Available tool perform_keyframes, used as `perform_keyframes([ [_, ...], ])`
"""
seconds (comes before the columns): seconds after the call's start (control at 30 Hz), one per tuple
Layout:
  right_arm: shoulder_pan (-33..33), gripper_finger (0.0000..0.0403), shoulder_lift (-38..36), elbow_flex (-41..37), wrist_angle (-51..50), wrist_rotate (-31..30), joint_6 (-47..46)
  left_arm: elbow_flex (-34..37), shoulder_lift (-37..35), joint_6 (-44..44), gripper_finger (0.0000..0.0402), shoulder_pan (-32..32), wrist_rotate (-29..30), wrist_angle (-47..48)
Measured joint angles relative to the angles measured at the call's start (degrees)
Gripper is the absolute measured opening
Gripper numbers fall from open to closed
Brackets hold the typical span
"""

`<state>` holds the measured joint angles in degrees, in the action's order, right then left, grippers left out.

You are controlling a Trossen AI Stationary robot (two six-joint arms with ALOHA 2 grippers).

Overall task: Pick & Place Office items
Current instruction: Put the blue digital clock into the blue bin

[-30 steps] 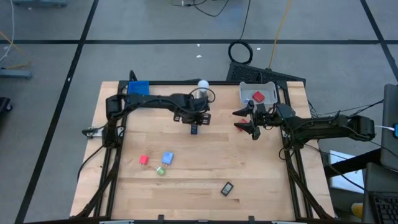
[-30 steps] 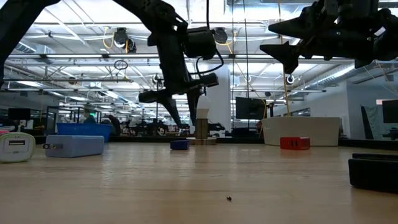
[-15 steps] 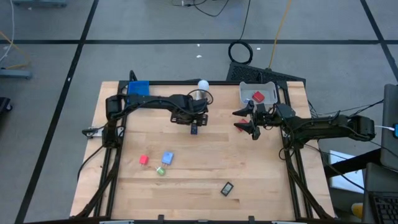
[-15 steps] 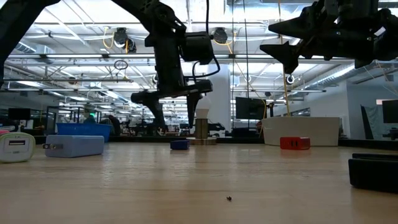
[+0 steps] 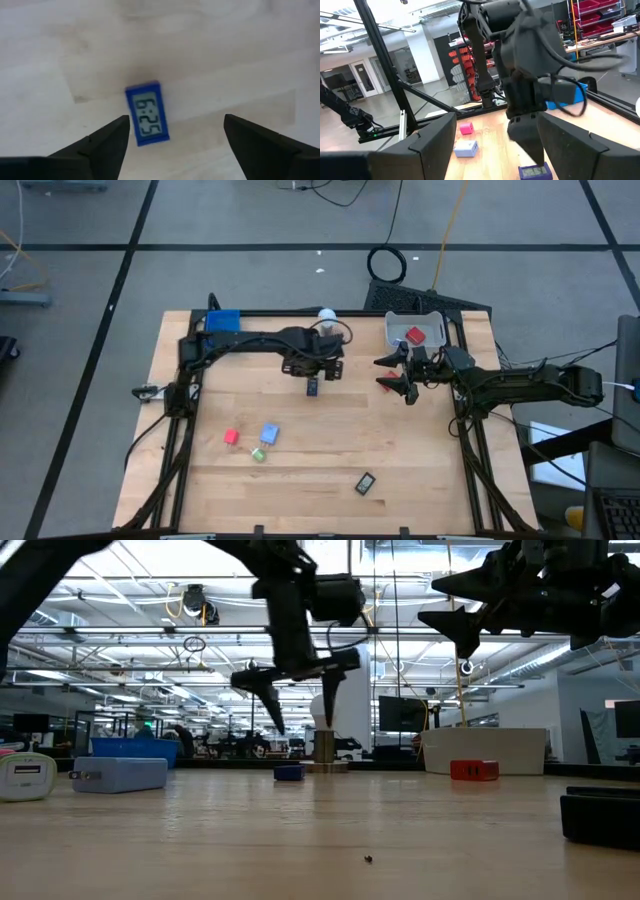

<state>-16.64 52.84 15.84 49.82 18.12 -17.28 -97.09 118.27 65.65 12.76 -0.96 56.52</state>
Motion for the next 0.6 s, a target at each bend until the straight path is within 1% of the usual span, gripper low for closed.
perform_keyframes([
  [0.1, 0.0, 0.027, 0.0, 0.0, 0.0, 1.2, 0.3, -7.3, 5.3, -3.0, 0.0306, 0.0, -2.6, 6.3],
  [0.2, -0.1, 0.027, 0.0, 0.0, 0.0, 4.5, 1.5, -10.9, 7.4, -3.6, 0.0299, 0.2, -2.1, 10.7],
  [0.27, -0.1, 0.027, 0.0, 0.0, 0.0, 5.2, 1.6, -11.1, 7.2, -2.7, 0.03, 0.2, -0.8, 12.7],
  [0.37, -0.2, 0.027, 0.0, 0.0, 0.0, 4.4, 1.5, -11.1, 7.3, -1.0, 0.0308, 0.2, 1.0, 15.6],
  [0.6, -0.2, 0.027, 0.0, 0.0, -0.9, 4.6, 1.5, -11.1, 7.2, -1.6, 0.0326, 0.0, 2.0, 13.9],
])
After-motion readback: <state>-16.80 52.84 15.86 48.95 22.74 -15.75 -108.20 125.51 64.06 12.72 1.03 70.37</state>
